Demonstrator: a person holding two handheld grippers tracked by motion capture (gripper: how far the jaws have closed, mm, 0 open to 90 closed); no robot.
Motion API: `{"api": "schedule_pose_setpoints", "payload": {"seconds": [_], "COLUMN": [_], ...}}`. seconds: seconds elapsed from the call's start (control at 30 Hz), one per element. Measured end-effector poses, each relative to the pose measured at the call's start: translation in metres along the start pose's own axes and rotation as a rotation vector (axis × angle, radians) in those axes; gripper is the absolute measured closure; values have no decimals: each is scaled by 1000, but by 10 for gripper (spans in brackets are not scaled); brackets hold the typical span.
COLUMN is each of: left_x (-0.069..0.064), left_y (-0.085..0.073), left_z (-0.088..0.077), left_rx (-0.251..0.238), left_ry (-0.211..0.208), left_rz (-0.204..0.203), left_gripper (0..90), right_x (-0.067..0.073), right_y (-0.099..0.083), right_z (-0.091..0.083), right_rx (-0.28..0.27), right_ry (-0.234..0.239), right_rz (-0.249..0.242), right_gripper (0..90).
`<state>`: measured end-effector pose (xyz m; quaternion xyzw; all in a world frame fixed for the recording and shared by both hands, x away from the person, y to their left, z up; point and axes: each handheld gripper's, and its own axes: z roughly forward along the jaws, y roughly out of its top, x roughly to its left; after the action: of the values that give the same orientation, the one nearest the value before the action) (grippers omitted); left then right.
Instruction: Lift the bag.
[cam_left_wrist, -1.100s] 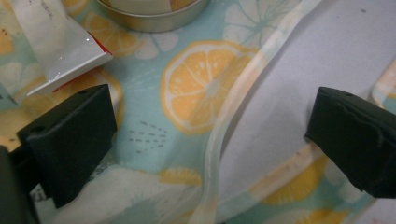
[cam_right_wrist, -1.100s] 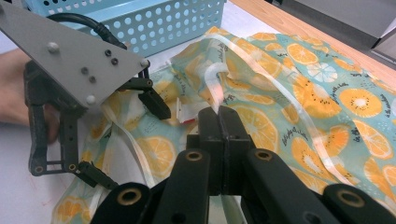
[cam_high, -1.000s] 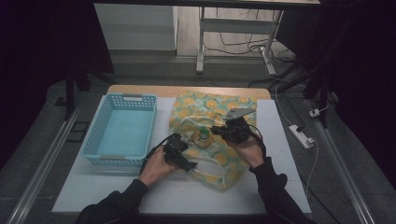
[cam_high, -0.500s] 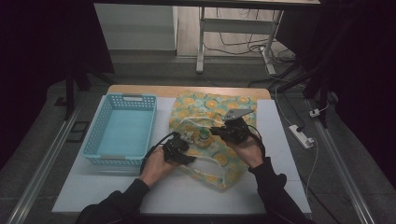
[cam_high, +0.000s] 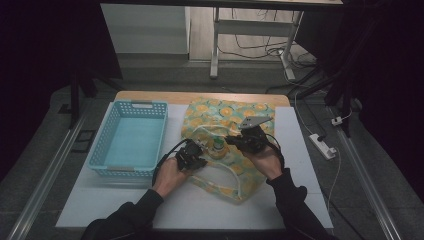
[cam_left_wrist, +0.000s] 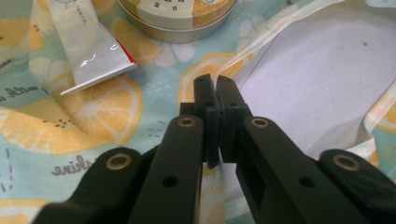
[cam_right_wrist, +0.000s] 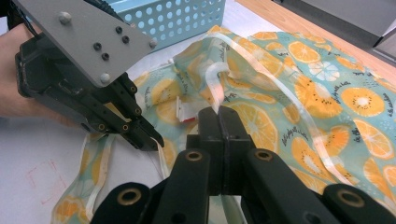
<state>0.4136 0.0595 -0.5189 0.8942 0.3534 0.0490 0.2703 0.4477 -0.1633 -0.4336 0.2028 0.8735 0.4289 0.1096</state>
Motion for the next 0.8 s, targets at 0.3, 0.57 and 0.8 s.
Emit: {"api": "schedule_pose_setpoints", "payload": {"seconds": [0.3, 0.57, 0.8], "left_x": [-11, -12, -9], "left_y": [7, 12, 15], "left_z": [-15, -27, -41], "left_rx": [-11, -53, -113], "left_ry": [56, 5, -64], "left_rz": [51, 18, -11], "left_gripper": [888, 889, 889], "right_x": [-1, 5, 8], "right_y": [2, 7, 9], "right_z": [-4, -7, -8], "right_rx": [-11, -16, -18], "right_ry": [-2, 10, 17], "right_rz": [3, -12, -20], "right_gripper": [900, 900, 900]}}
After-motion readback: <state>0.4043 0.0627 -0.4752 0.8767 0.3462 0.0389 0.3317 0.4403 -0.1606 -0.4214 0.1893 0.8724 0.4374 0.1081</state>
